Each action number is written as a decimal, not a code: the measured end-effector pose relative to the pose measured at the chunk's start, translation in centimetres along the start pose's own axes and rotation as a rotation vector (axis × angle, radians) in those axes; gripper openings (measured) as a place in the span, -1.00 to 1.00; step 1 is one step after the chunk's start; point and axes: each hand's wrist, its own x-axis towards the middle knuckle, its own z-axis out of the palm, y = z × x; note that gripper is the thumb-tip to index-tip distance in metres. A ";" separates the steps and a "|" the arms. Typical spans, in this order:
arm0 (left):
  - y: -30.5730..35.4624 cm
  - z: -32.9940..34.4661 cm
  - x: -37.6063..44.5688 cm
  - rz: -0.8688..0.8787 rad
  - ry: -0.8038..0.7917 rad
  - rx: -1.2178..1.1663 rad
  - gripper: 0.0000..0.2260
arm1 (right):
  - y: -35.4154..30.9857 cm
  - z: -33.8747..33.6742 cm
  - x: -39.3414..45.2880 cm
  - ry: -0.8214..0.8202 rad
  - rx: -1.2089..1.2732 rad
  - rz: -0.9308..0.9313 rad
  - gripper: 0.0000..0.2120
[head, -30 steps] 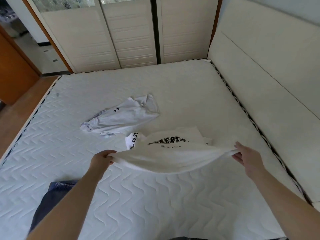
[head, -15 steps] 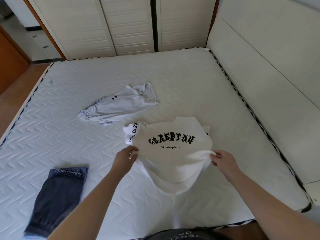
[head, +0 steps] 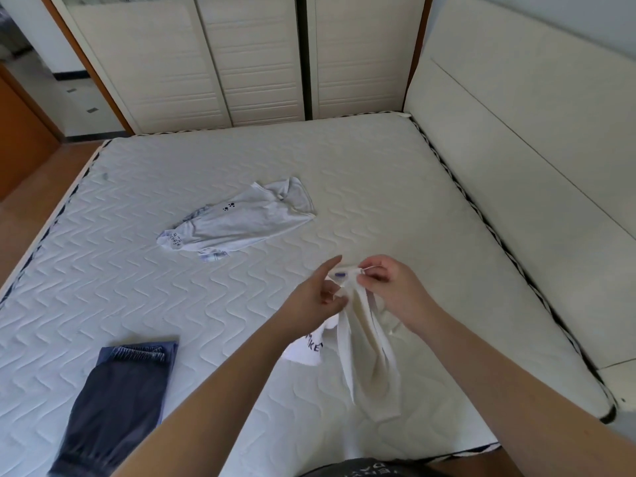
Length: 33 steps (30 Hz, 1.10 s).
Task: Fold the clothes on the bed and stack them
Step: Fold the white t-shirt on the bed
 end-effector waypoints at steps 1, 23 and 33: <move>0.3 -0.2 0.0 -0.013 -0.025 -0.019 -0.42 | -0.4 0.1 0.1 -0.005 0.000 0.005 -0.86; 1.3 -0.3 1.3 -0.354 0.201 -0.463 -0.89 | 1.6 4.6 -4.8 0.044 -0.481 -0.028 -0.83; 1.1 -0.8 0.9 -0.386 0.182 -0.429 -0.86 | 1.1 5.8 -3.4 0.084 -0.690 -0.039 -0.50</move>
